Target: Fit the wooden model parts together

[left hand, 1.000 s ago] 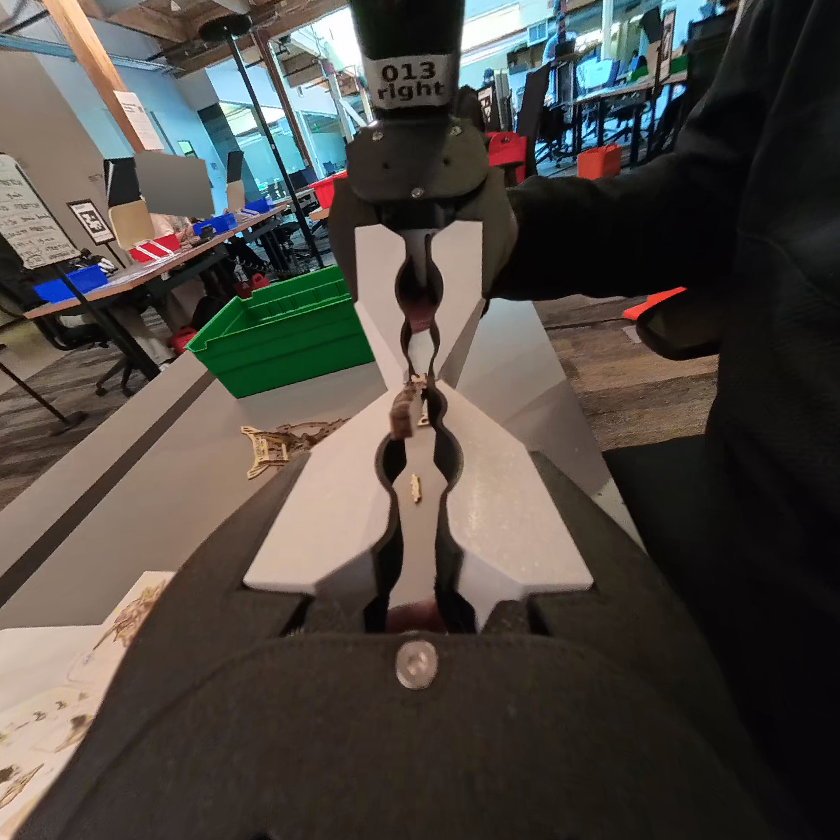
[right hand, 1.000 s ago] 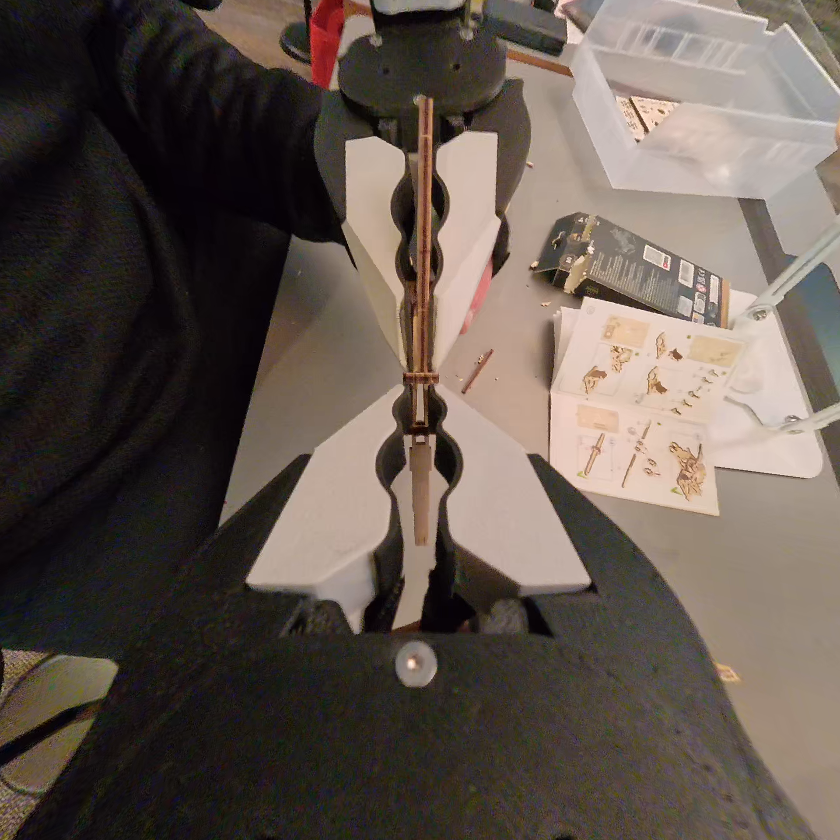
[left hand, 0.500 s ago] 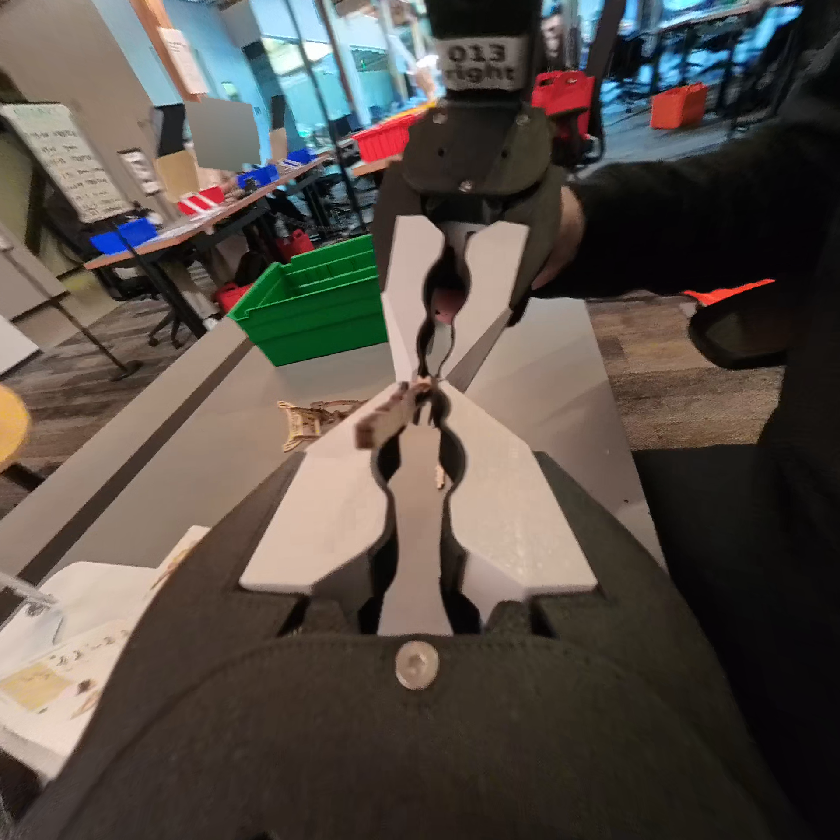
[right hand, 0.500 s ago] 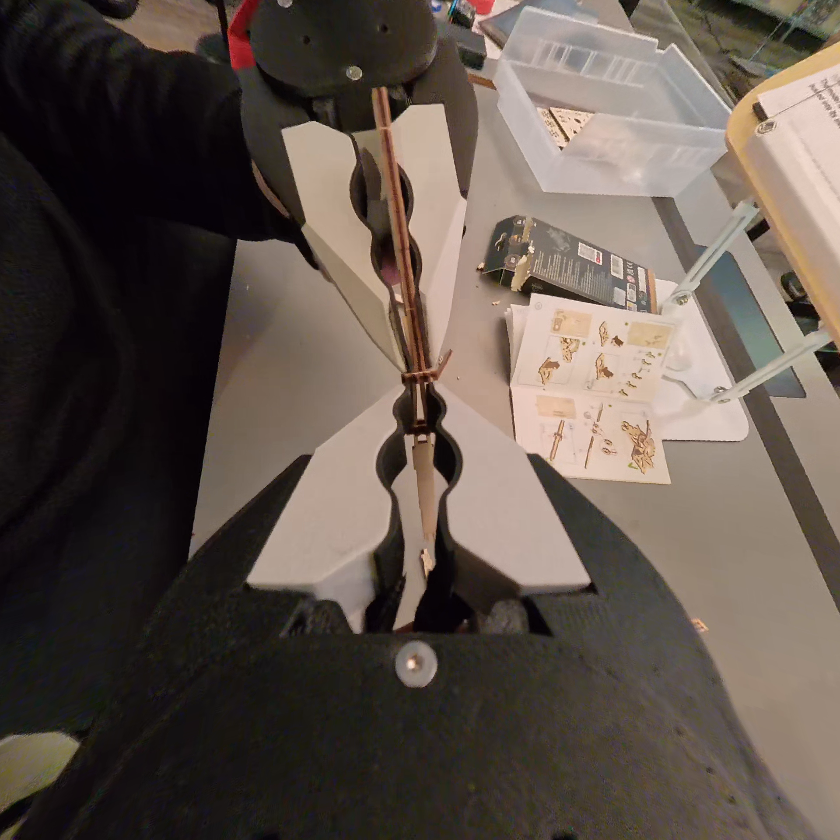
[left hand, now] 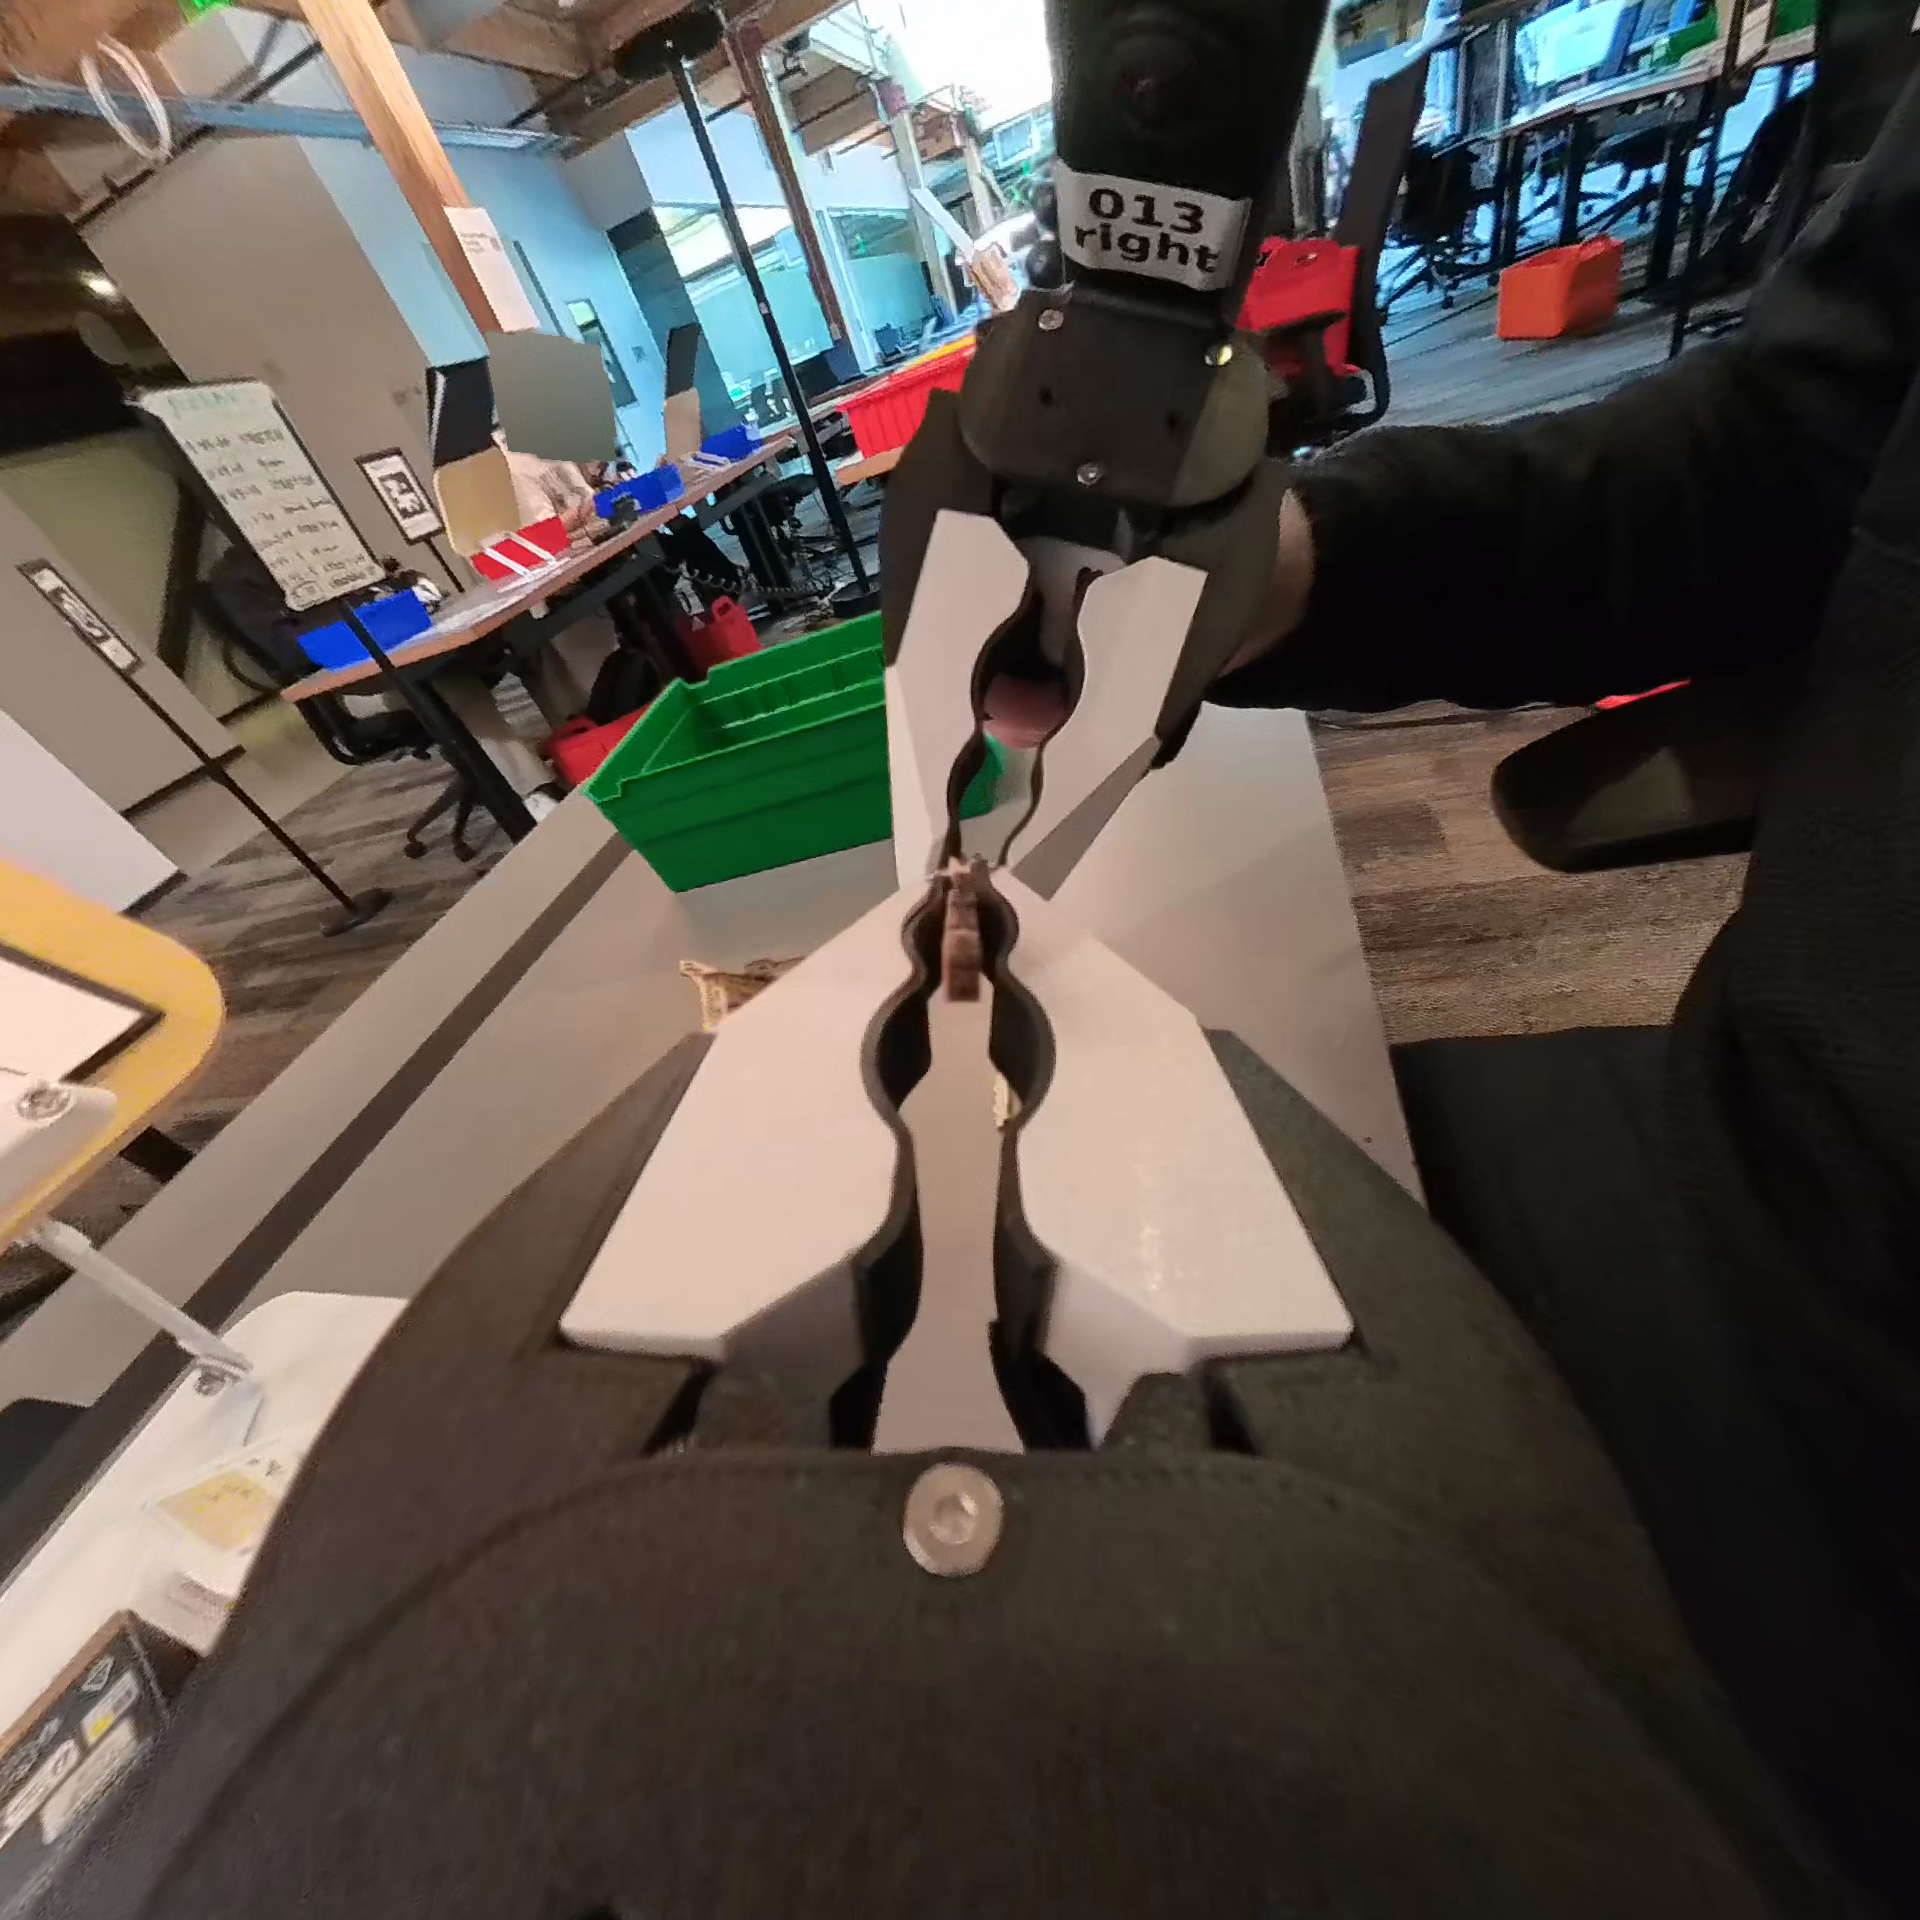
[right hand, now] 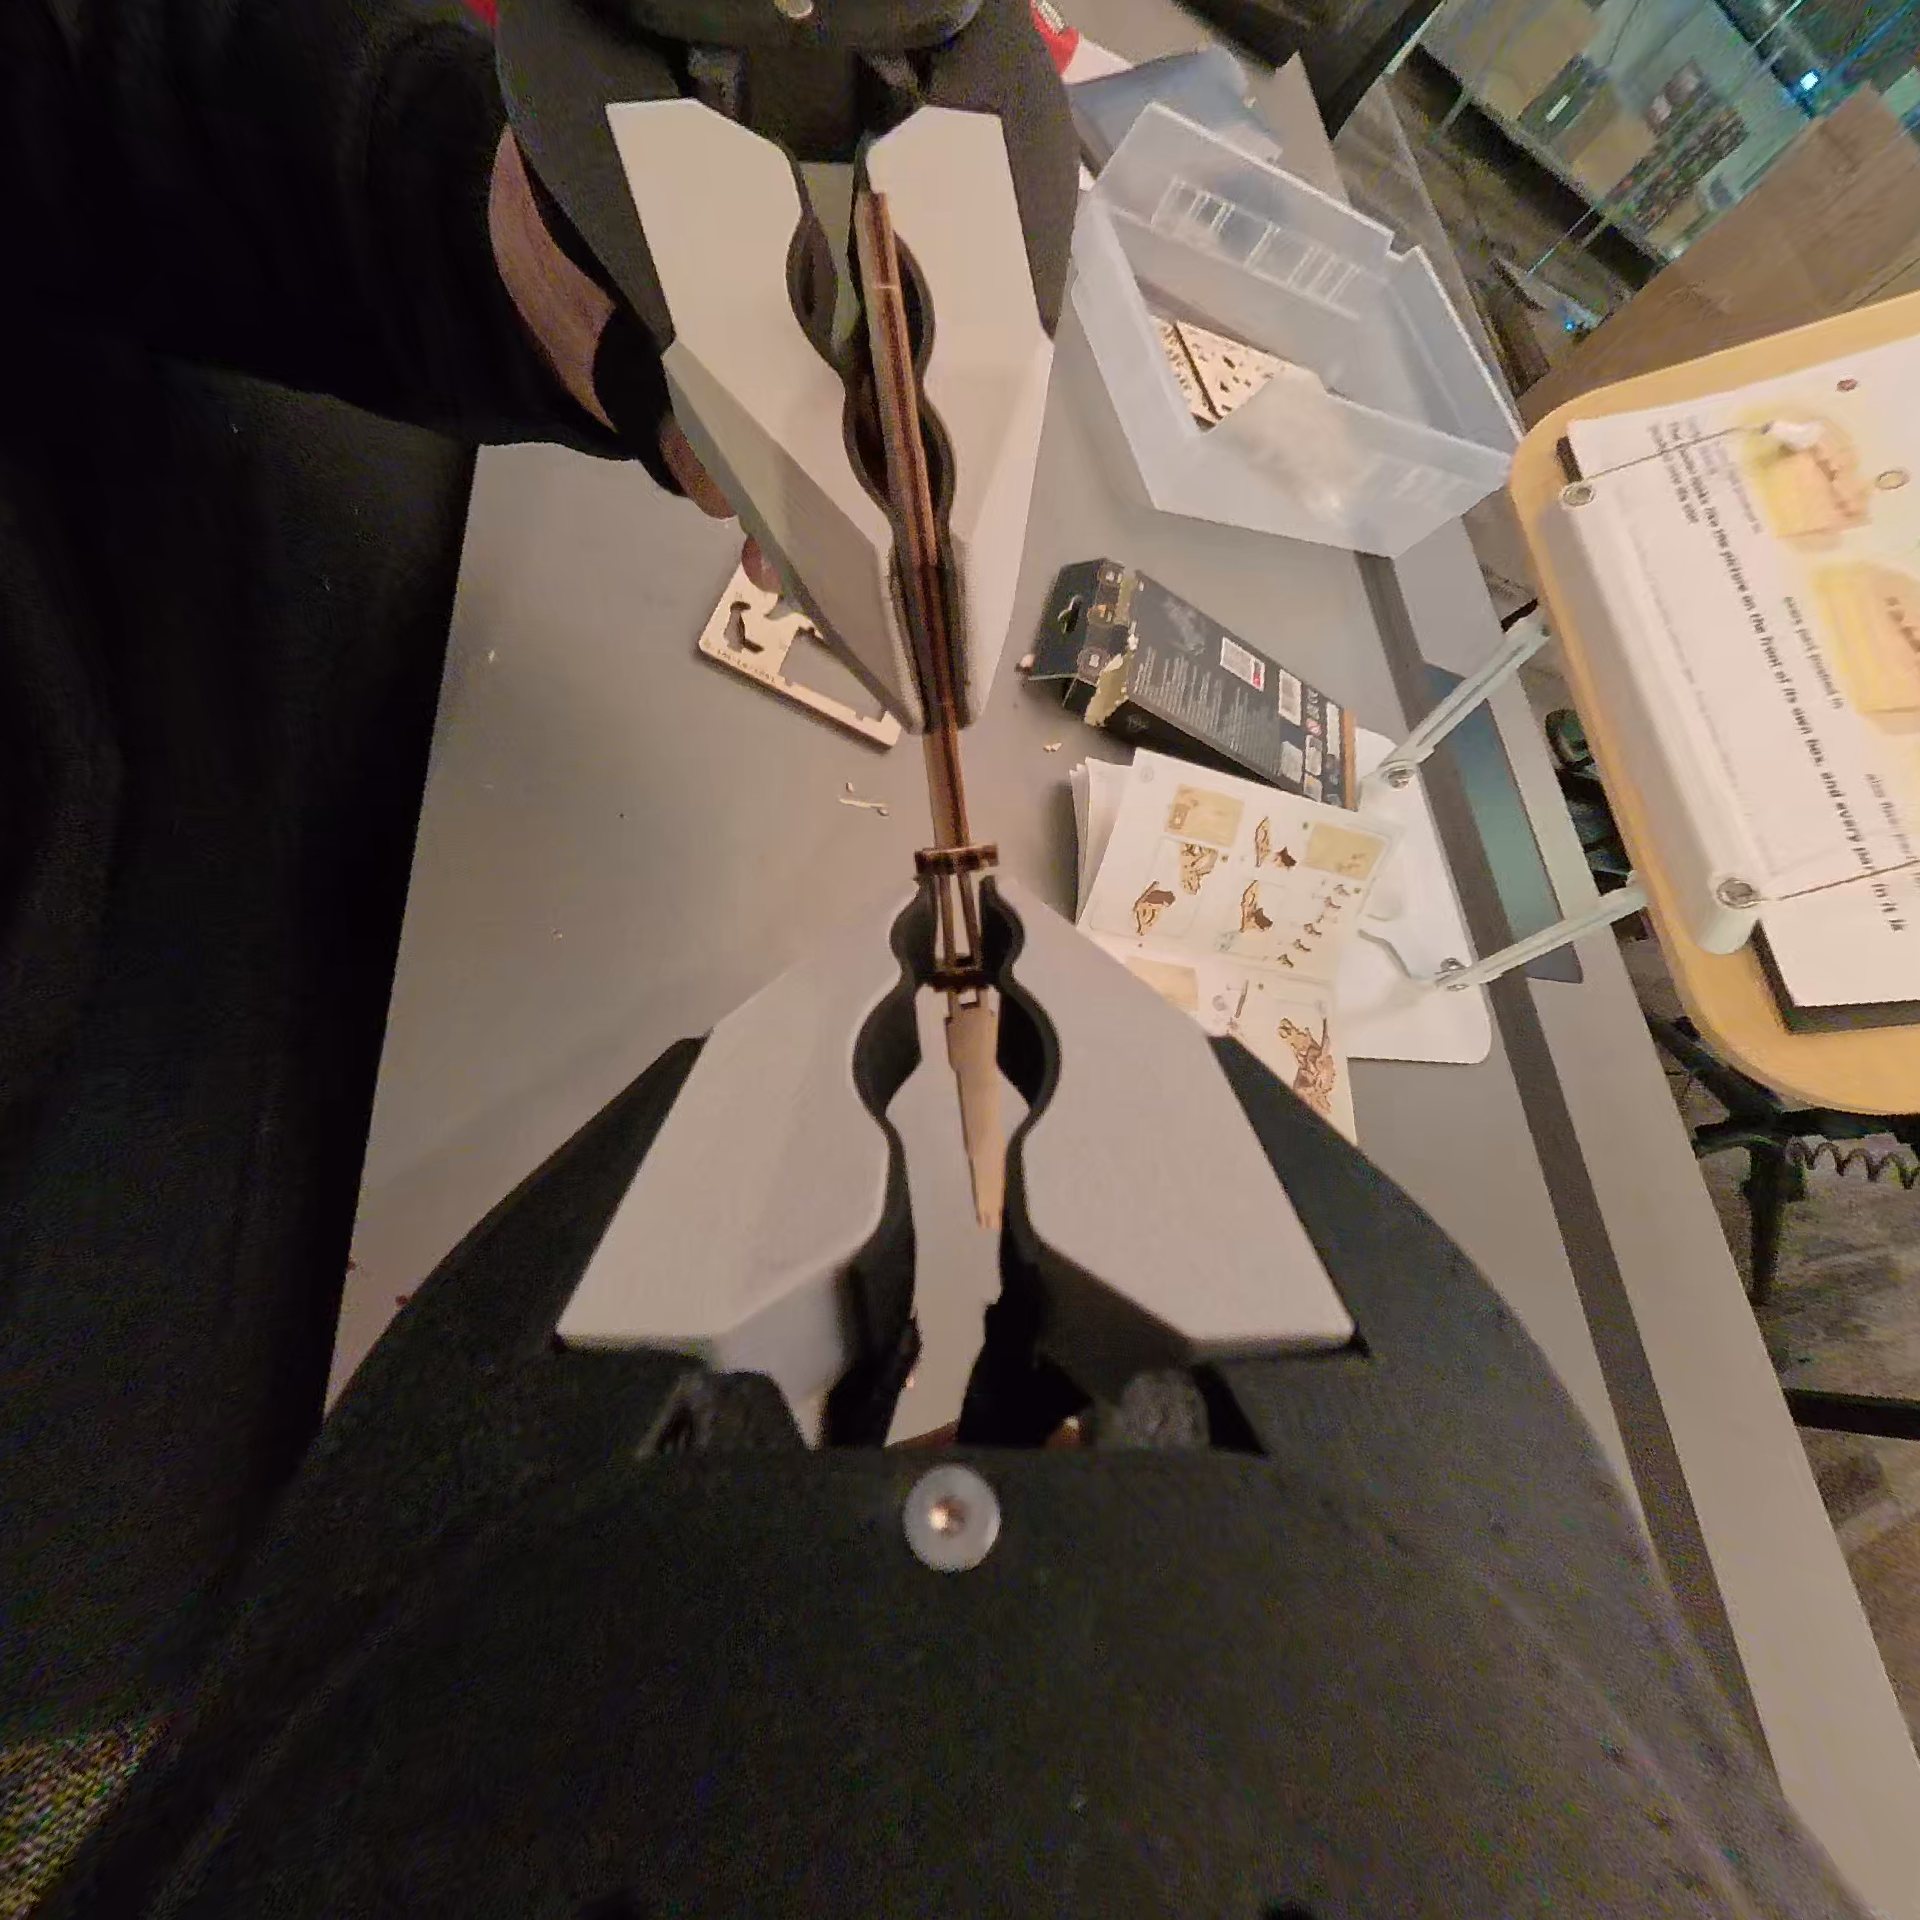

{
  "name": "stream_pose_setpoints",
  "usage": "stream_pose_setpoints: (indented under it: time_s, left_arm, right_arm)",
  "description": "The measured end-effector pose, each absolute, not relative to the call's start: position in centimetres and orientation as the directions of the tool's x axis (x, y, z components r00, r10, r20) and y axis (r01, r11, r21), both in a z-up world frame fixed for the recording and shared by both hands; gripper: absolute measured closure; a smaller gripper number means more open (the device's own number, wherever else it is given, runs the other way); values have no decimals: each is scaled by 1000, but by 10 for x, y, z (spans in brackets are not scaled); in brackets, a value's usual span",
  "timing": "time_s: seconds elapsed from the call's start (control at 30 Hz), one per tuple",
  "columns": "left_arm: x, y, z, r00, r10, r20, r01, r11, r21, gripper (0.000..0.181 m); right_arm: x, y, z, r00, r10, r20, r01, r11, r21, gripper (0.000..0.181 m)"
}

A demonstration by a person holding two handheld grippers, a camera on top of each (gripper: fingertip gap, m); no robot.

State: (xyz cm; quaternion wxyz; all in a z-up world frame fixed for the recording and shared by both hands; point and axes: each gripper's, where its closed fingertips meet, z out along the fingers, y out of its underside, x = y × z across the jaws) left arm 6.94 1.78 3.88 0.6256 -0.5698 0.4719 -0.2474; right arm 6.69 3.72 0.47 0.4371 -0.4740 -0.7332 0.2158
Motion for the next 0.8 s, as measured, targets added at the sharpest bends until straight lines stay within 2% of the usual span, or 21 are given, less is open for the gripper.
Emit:
stream_pose_setpoints:
  time_s: [0.13, 0.23, 0.33, 0.47, 0.63, 0.7, 0.8]
  left_arm:
    - [71, 12, 47, 430, -849, -308, -217, 235, -948, 180]
    - [72, 5, 53, 415, -852, -318, -217, 247, -944, 180]
    - [76, -2, 56, 391, -854, -342, -242, 263, -934, 180]
    - [79, -12, 67, 378, -847, -373, -239, 300, -924, 180]
    - [83, -22, 70, 341, -844, -414, -276, 331, -902, 179]
    - [84, -25, 74, 328, -855, -401, -260, 327, -909, 179]
    - [85, -21, 79, 337, -873, -353, -235, 285, -929, 179]
  right_arm:
    - [71, 31, 16, -162, 880, 446, 515, 461, -723, 157]
    - [79, 30, 30, -147, 864, 481, 534, 479, -696, 154]
    - [79, 13, 46, -191, 864, 466, 504, 494, -708, 159]
    - [72, -5, 51, -253, 848, 466, 507, 526, -683, 178]
    - [72, -15, 54, -249, 860, 445, 516, 506, -691, 180]
    - [74, -17, 56, -237, 851, 468, 536, 517, -668, 180]
    - [75, -19, 60, -200, 869, 452, 532, 484, -695, 179]
